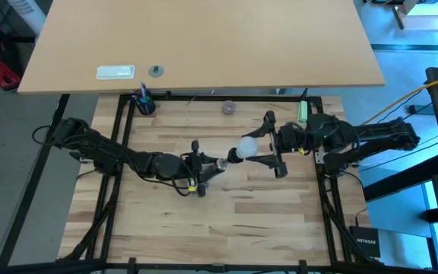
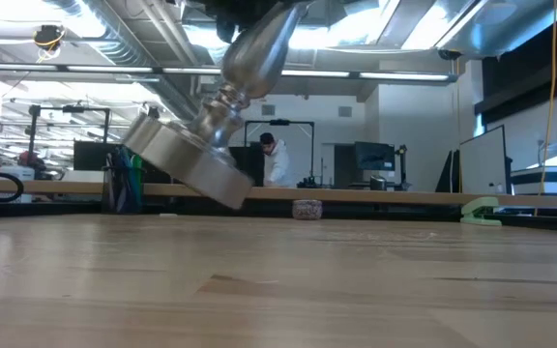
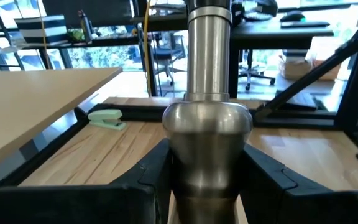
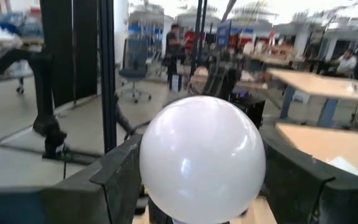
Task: Screw lightbulb
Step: Insert the lightbulb into the silver lamp
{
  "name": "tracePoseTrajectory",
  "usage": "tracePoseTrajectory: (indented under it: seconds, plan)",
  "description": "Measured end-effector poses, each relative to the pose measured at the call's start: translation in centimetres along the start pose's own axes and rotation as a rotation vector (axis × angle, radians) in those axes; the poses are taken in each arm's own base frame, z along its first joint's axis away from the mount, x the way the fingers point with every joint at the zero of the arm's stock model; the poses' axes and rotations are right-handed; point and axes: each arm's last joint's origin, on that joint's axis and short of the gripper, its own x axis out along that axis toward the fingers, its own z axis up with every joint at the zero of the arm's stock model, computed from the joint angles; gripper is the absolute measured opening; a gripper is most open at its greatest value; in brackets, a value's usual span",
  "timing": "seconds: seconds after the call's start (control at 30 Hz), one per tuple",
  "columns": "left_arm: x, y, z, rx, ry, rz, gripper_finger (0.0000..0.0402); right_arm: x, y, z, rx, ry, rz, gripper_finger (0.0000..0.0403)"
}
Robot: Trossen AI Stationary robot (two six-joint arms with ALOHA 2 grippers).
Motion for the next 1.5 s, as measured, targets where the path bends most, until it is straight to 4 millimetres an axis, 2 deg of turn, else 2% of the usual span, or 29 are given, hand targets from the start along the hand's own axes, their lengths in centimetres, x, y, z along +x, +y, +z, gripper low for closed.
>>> tracePoseTrajectory:
  seconds: [0.17,0.3,0.5,0.67,0.77,0.97,1.13,1.27,1.5]
  plan:
    - [0.0,0.0,0.5,-0.014,-0.039,0.005,0.0124,0.5,-0.2,0.9,-0.014,-0.135,-0.032,0.0272]
    - [-0.1,-0.1,0.6,0.009,-0.044,-0.003,0.0124,0.2,-0.2,2.1,-0.015,-0.248,-0.043,0.0272]
    - [-0.1,-0.2,0.4,0.035,-0.028,-0.034,0.0124,0.0,-0.1,2.2,0.004,-0.251,0.013,0.0272]
    - [0.3,0.3,0.2,0.021,-0.013,-0.112,0.0124,1.0,-0.1,3.5,0.010,-0.151,0.055,0.0272]
    - [0.3,0.5,0.0,0.028,0.000,-0.108,0.0124,2.2,-0.1,4.6,0.010,-0.087,0.109,0.0272]
    - [0.4,1.0,-0.7,0.038,0.016,-0.121,0.0124,4.7,-0.1,5.6,-0.002,0.020,0.198,0.0272]
    - [0.2,0.8,-1.2,0.019,-0.003,-0.207,0.0124,6.4,-0.9,4.7,0.031,0.058,0.266,0.0272]
    - [0.1,0.5,-0.9,0.003,-0.043,-0.318,0.0124,6.6,-1.6,4.6,0.059,0.051,0.287,0.0272]
    - [0.1,0.6,-1.0,0.004,-0.035,-0.311,0.0124,6.7,-1.5,4.5,0.066,0.050,0.353,0.0272]
